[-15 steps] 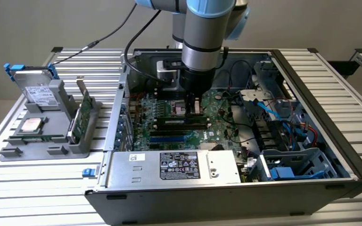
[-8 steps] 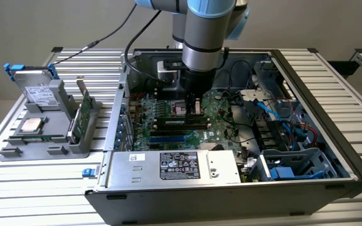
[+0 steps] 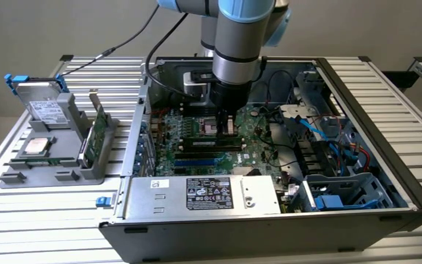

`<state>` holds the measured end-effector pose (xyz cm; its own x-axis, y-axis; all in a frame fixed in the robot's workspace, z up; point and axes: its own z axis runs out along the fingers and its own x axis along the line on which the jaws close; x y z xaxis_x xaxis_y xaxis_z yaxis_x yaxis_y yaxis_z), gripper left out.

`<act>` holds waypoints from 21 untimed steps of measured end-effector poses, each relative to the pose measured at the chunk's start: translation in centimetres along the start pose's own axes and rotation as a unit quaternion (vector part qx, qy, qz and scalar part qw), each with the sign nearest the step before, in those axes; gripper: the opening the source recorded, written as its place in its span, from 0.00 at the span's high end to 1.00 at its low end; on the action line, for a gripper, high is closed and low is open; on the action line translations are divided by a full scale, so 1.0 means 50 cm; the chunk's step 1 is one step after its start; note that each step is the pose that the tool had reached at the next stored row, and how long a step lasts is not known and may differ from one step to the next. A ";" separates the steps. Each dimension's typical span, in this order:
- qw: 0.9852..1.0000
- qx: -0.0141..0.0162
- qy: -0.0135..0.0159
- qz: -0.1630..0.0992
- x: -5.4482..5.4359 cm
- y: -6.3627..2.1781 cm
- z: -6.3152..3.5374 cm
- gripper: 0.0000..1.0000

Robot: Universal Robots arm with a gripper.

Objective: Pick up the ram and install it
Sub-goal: 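Insert the ram into the slot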

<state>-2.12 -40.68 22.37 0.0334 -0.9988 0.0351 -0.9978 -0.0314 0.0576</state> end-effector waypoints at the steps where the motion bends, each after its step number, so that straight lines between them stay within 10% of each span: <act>1: 1.000 0.000 0.000 0.000 0.000 0.000 0.000 0.86; 21: 1.000 -0.002 0.000 0.000 0.000 -0.008 0.005 0.86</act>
<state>-1.72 -40.67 22.10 0.0335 -0.9988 0.0347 -0.9976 -0.0313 0.0619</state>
